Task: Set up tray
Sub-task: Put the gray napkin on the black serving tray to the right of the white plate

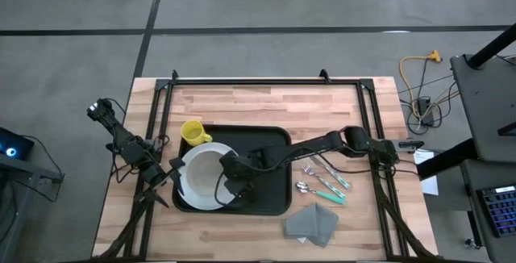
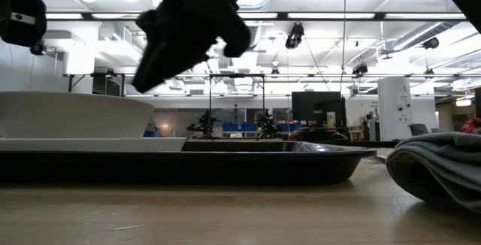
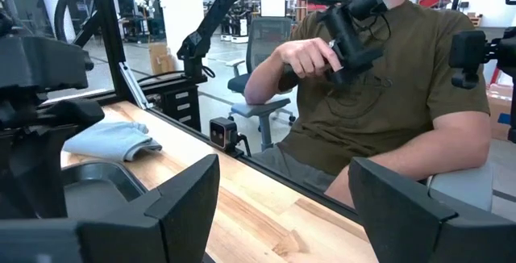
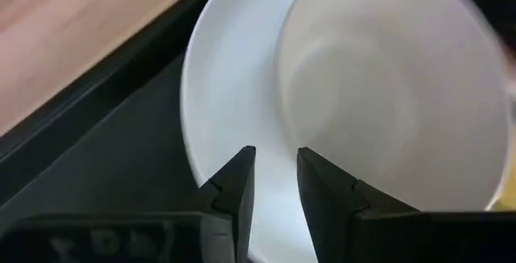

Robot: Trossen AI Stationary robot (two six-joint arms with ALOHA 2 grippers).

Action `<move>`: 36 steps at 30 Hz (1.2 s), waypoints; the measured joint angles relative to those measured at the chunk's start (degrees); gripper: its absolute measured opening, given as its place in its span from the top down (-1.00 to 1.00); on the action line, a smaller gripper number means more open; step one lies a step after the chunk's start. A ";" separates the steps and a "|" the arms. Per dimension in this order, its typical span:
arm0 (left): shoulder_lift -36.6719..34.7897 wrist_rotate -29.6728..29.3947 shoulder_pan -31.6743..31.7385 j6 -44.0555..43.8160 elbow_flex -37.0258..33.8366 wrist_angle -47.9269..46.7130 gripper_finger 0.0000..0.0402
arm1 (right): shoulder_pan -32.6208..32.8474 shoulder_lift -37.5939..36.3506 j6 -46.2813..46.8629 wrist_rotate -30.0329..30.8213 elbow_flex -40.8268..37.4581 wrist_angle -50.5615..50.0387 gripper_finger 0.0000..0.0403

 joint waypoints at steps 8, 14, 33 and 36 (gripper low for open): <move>0.00 -0.01 0.01 0.01 0.00 0.00 -0.27 | -0.02 -1.93 3.68 3.29 0.00 -7.57 0.63; 0.00 0.01 -0.01 -0.01 0.00 0.00 -0.27 | 0.02 -4.06 3.86 2.69 0.02 -14.15 0.66; 0.00 -0.01 0.01 0.01 0.00 0.00 -0.27 | 2.30 -7.66 12.61 -3.89 -6.01 -26.94 0.58; 0.00 0.00 0.01 -0.01 0.01 0.00 -0.27 | 3.15 -10.91 14.69 -3.91 -11.67 -23.40 0.60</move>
